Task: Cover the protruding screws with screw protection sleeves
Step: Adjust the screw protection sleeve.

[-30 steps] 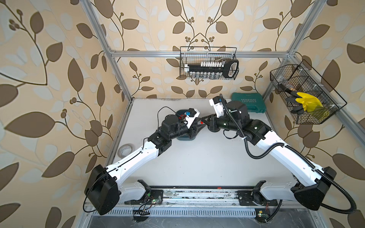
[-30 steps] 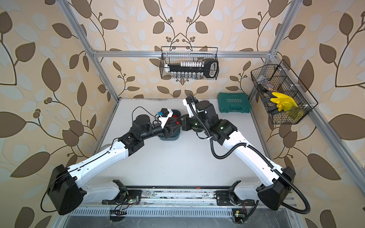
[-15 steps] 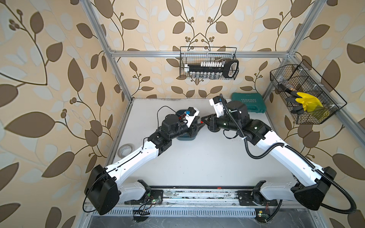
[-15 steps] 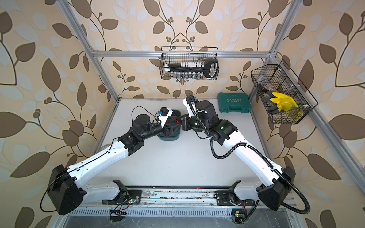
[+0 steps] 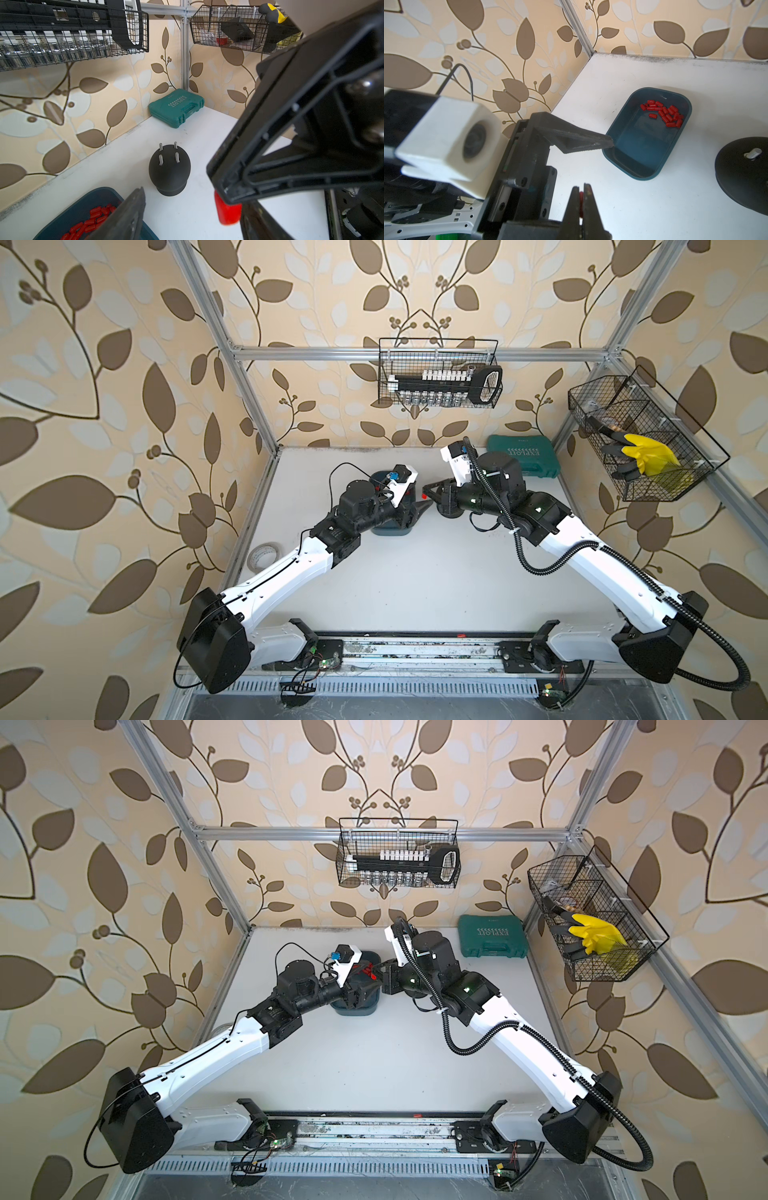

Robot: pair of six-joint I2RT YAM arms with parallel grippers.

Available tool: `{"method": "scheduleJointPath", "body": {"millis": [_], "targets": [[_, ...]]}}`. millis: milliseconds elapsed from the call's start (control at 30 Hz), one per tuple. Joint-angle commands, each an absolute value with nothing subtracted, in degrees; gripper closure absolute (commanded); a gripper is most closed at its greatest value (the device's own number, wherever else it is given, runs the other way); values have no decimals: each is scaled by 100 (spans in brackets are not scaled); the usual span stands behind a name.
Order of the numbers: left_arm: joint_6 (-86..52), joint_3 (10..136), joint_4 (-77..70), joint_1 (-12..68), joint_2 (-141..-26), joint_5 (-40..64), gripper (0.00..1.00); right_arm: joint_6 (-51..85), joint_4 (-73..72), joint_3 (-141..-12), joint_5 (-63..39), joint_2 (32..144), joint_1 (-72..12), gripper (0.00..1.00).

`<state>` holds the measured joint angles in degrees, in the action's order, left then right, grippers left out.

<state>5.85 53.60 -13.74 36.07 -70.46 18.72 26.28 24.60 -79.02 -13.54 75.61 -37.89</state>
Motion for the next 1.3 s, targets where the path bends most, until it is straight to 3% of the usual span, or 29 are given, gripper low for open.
{"method": "scheduleJointPath", "body": {"millis": [0,233,433,600,667,1267], "targets": [[604,5504,-1520,3662,-6863,1810,32,2557,2378,-7848,-1442,7408,-3823,100],[622,5516,-1670,3656,-6831,1948,47,2549,2312,-7755,-1516,7422,-3824,100],[579,5458,-1854,3665,-6733,2159,43,2537,2249,-7665,-1503,7457,-3825,100],[559,5467,-1881,3659,-6757,2153,66,2537,2216,-7630,-1516,7453,-3824,100],[562,5491,-1851,3664,-6785,2145,80,2536,2206,-7623,-1538,7448,-3823,100],[626,5445,-1928,3665,-6747,2224,90,2487,2110,-7523,-1731,7489,-3825,100]]}}
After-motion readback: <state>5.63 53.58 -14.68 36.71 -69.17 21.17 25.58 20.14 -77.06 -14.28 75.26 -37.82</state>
